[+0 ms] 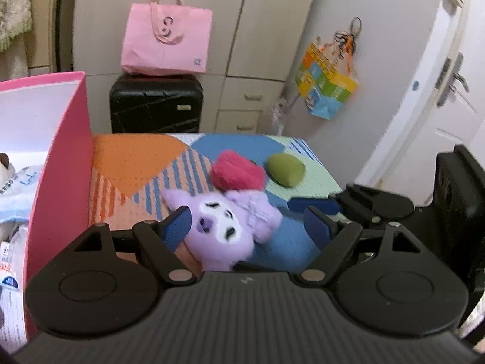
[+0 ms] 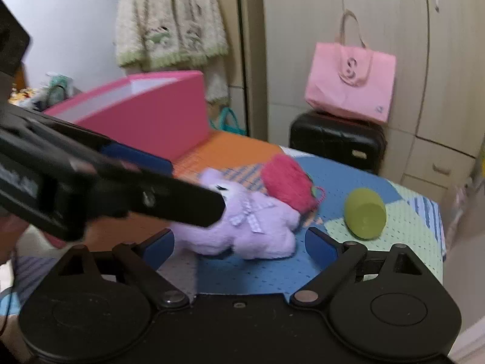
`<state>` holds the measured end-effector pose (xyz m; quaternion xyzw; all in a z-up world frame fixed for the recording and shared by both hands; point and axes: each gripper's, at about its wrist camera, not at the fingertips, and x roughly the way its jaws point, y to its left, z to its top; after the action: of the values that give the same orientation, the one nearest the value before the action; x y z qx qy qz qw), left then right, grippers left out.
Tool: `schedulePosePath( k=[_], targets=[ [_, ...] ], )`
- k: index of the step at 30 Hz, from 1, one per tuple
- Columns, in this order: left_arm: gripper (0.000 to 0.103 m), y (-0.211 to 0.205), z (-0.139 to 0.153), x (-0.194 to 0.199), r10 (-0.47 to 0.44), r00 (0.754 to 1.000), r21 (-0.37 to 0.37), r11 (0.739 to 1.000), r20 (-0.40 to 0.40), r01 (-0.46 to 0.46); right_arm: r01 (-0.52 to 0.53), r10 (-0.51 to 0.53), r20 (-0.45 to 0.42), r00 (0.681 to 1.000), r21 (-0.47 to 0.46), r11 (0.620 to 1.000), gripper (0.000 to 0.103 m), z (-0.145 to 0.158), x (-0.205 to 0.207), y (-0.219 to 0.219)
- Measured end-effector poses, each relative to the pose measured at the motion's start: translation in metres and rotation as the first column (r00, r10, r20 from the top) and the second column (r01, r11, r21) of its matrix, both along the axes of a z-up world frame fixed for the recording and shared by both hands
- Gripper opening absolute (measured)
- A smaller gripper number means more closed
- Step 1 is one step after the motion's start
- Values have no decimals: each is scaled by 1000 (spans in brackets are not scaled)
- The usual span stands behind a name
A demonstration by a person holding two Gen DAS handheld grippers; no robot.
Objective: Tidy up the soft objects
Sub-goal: 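Close the left tool on the purple plush toy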
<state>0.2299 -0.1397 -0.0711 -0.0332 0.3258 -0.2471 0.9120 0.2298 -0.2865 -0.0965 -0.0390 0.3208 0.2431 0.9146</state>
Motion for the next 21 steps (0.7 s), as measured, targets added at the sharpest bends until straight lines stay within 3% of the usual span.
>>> schedulePosePath(
  k=[4,7,13,16,21],
  targets=[
    [81,-5,-6,8,56,998,41,998,16,-57,-6,8,-61,998,26,1000,96,-9,10,0],
    [81,-5,-13,12,113,994,45,993,12,-113,-6,8,-56,998,23,1000,97,-9,10,3],
    [79,-6,-27,20,94,993,21,995,-65,-93,1,-1,-49,999,2,1000,97,-11,8,9],
    [70,-7,-33,21,83,993,36,996,-87,-80,1,-1,-38,999,-18,1000,98,-11,5,14],
    [61,-9,-35,17,77,996,69,995,-51,-73,32,-33,-25,999,-48,998,98,-12,1,23]
  ],
)
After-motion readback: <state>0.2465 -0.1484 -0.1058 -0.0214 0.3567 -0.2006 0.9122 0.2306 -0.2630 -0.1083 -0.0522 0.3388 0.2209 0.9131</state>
